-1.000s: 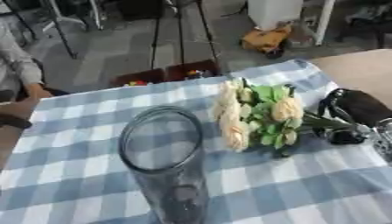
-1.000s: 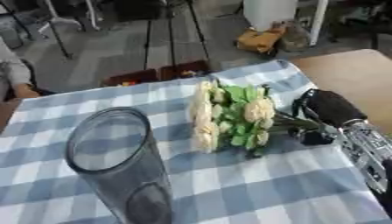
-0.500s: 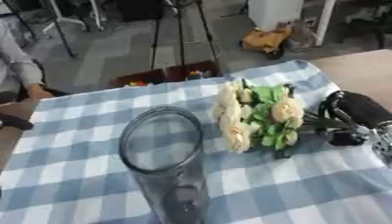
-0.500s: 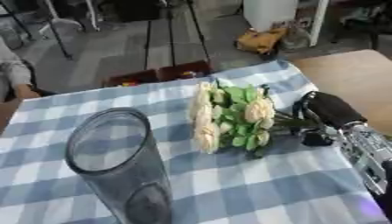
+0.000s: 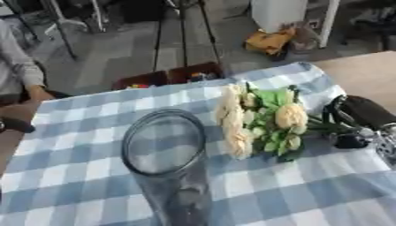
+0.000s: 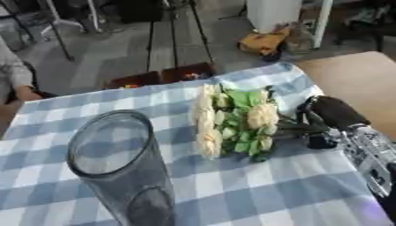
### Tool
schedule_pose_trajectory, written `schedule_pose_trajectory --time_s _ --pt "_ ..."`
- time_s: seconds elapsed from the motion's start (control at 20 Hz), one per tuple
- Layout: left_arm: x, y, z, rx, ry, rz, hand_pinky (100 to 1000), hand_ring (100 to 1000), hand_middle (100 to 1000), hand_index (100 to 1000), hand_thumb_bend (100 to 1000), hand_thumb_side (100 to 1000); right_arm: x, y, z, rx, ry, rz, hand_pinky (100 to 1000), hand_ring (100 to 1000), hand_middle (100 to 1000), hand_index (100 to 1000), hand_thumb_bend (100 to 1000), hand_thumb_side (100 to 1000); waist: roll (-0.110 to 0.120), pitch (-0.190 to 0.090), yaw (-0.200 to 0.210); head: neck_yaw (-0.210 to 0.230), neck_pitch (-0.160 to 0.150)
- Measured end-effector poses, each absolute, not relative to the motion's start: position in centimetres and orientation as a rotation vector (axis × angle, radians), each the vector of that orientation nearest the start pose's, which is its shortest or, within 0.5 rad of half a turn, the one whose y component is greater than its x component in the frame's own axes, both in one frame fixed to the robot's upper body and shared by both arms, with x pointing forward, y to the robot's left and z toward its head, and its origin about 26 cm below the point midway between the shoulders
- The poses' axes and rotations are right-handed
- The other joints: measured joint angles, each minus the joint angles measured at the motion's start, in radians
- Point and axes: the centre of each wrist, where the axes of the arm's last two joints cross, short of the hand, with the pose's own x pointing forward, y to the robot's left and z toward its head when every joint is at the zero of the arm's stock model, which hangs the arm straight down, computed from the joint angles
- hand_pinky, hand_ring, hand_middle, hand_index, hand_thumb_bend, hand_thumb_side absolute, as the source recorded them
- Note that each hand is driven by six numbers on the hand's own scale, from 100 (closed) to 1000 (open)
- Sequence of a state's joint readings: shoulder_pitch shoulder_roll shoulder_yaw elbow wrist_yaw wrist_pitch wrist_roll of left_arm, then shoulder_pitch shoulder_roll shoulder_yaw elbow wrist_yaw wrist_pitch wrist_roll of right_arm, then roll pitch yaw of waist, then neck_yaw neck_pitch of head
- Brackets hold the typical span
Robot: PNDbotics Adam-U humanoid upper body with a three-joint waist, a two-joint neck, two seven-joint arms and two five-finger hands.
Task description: Arrange flowers into the vase.
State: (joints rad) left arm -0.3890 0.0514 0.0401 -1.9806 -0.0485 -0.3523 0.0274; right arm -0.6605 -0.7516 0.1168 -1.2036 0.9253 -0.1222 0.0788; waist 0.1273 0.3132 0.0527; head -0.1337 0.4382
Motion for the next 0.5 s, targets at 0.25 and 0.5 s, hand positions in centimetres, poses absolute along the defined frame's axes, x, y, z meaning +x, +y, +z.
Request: schedule_pose_trajectory --time_s 0.25,0.5 --pt "31.09 21.63 20.47 0.024 3.577 0.134 483 729 779 862 100 1000 41.01 -39.26 20.57 -1.359 -1.409 1.312 702 754 245 427 100 100 0.0 0.001 0.0 0.0 0.0" --pt "31.08 21.63 20.46 0.026 3.579 0.143 483 730 779 862 100 1000 41.19 -39.45 20.55 -1.341 -1.42 1.281 702 758 237 420 100 100 0.001 0.001 0.001 0.0 -0.001"
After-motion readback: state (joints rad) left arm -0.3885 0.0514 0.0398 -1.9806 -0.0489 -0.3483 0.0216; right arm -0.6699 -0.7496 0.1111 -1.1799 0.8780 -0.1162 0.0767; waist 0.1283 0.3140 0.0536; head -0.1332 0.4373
